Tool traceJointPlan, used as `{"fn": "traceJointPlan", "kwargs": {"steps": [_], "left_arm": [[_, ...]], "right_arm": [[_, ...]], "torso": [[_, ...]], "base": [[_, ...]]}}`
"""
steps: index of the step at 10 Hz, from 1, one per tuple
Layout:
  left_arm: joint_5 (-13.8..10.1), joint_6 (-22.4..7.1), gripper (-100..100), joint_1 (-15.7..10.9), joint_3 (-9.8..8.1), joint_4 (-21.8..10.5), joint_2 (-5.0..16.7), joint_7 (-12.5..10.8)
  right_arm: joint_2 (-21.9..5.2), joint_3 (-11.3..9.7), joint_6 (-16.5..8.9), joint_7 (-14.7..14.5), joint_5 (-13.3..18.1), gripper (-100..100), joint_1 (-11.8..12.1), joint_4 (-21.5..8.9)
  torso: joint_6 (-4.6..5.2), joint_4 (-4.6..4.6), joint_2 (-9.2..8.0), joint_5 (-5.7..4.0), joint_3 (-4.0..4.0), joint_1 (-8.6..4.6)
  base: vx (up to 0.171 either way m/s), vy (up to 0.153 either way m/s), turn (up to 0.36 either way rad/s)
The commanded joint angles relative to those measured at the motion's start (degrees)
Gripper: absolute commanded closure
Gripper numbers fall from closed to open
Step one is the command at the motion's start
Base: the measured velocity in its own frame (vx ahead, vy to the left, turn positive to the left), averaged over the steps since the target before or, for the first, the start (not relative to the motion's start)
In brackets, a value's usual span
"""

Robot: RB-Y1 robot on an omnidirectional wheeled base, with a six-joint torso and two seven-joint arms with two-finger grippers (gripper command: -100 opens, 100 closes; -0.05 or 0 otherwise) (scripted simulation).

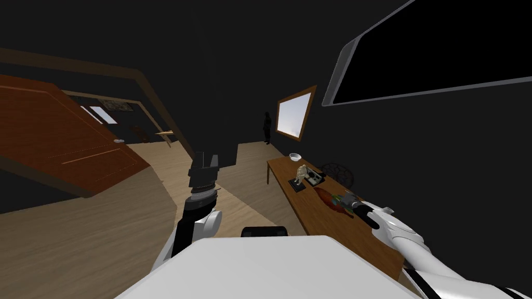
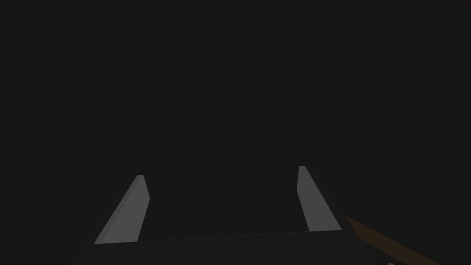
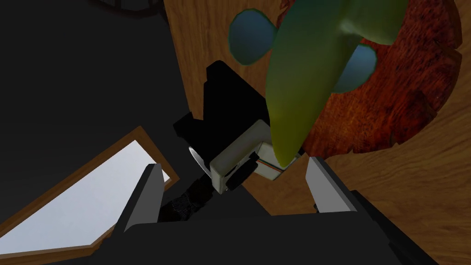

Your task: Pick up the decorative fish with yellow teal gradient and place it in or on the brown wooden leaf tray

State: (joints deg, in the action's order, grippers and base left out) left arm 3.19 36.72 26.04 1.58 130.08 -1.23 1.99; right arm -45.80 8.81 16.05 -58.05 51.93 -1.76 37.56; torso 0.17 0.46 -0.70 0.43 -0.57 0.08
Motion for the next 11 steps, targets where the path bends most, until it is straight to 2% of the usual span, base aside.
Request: {"fn": "traceJointPlan", "kwargs": {"steps": [1, 3, 4, 5, 6, 7, 8, 9, 10, 11], "left_arm": [[0.00, 0.00, 0, 0.00, 0.00, 0.00, 0.00, 0.00], [0.00, 0.00, 0, -0.02, 0.00, 0.00, 0.00, 0.00], [0.00, 0.00, 0, 0.00, 0.00, 0.00, 0.00, 0.00], [0.00, 0.00, 0, -0.02, 0.01, 0.00, 0.00, 0.00], [0.00, 0.00, 0, -0.01, 0.00, 0.00, 0.00, 0.00], [0.00, 0.00, 0, 0.01, -0.01, 0.00, 0.00, 0.00], [0.00, 0.00, 0, 0.01, 0.00, 0.00, 0.00, 0.00], [0.00, 0.00, 0, -0.02, 0.00, 0.00, 0.00, 0.00], [0.00, 0.00, 0, -0.01, 0.00, 0.00, 0.00, 0.00], [0.00, 0.00, 0, 0.01, -0.01, 0.00, 0.00, 0.00]], "right_arm": [[-2.78, -2.86, -2.86, 2.86, -2.86, -100, 0.75, 2.26], [-2.78, -5.34, -5.82, 2.95, -6.03, -100, 0.75, 2.26], [-5.46, -7.63, -7.82, 6.01, -7.95, -100, 1.49, 4.58], [-5.46, -9.44, -9.88, 6.01, -9.65, -100, 1.49, 4.58], [-5.46, -10.32, -11.26, 6.01, -11.27, -100, 1.49, 4.58], [-5.46, -10.32, -11.27, 6.01, -11.27, -100, 1.49, 4.58], [-8.14, -12.61, -13.45, 8.46, -13.73, -100, 2.23, 6.89], [-8.14, -15.30, -15.95, 9.07, -15.89, -100, 2.23, 6.89], [-8.14, -15.30, -16.61, 9.07, -16.50, -100, 2.23, 6.89], [-10.78, -17.65, -18.62, 11.84, -18.57, -100, 2.97, 9.21]], "torso": [[0.00, 0.00, 0.00, 0.00, 0.00, 0.00], [-0.05, 0.06, -0.25, 0.00, -0.15, -0.07], [0.02, 0.01, -0.03, 0.00, -0.02, -0.01], [-0.09, 0.03, -0.14, 0.02, -0.08, -0.02], [-0.04, 0.04, -0.14, -0.01, -0.09, -0.11], [0.04, 0.00, 0.05, -0.02, 0.02, -0.06], [0.03, -0.05, 0.25, 0.01, 0.13, 0.07], [-0.08, 0.00, -0.03, 0.03, -0.01, -0.03], [-0.04, 0.04, -0.15, -0.02, -0.09, -0.07], [0.03, 0.00, 0.06, -0.01, 0.02, -0.02]], "base": [[-0.178, -0.085, 0.325], [-0.131, -0.077, 0.221], [-0.154, -0.068, 0.357], [-0.158, -0.093, 0.380], [-0.075, -0.058, 0.057], [-0.015, -0.011, -0.057], [-0.145, -0.062, 0.333], [-0.182, -0.077, 0.378], [-0.079, -0.038, 0.100], [-0.149, -0.072, 0.353]]}}
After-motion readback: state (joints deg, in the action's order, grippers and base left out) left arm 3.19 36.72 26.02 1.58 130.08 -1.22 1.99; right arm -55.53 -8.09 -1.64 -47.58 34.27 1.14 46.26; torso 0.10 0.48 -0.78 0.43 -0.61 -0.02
